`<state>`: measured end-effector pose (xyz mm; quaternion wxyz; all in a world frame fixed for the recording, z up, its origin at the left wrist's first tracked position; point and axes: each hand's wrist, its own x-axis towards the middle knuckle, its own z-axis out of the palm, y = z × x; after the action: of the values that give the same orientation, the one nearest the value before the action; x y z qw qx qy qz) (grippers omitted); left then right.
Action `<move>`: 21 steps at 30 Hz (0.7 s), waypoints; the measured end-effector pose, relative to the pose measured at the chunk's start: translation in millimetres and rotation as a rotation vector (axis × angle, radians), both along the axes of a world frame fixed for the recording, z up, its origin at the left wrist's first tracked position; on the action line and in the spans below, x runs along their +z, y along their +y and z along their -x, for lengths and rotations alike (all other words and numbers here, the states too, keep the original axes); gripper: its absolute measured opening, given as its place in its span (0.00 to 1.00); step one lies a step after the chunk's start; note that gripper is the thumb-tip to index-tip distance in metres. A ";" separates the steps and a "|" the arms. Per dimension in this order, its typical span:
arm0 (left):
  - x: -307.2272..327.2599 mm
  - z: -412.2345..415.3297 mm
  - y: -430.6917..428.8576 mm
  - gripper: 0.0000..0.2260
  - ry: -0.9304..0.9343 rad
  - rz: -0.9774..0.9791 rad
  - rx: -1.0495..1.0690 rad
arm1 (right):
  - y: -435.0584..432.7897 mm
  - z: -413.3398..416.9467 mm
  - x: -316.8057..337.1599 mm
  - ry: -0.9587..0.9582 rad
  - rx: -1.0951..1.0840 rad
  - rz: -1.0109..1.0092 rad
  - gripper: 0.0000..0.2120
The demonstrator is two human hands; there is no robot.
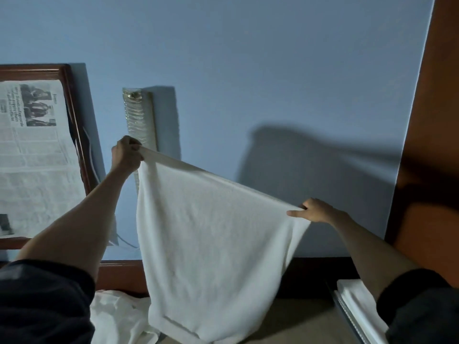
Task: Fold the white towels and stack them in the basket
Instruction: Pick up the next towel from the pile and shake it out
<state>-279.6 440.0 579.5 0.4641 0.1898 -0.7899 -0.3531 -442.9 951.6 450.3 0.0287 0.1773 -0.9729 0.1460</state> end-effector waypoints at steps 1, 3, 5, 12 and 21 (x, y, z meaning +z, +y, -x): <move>-2.4 -2.9 -6.4 0.16 0.005 -0.010 0.008 | 0.8 1.3 -1.4 0.029 -0.025 -0.036 0.36; -9.6 -7.5 -20.7 0.16 0.008 -0.031 0.023 | 2.5 2.1 -2.5 0.097 -0.067 -0.109 0.36; -17.9 -13.5 -32.6 0.16 -0.004 -0.029 0.050 | 2.4 -1.8 -2.6 0.150 -0.095 -0.163 0.37; -44.1 -22.3 -64.7 0.14 -0.038 0.119 0.073 | -2.9 -8.6 8.5 0.332 -0.201 -0.374 0.29; -65.4 -28.6 -90.8 0.10 -0.055 0.231 0.139 | -29.2 -7.9 60.3 0.586 -0.334 -0.557 0.13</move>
<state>-251.0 349.2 514.1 0.4842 0.1988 -0.8228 -0.2213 -435.0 922.4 510.5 0.2777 0.0523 -0.9412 -0.1852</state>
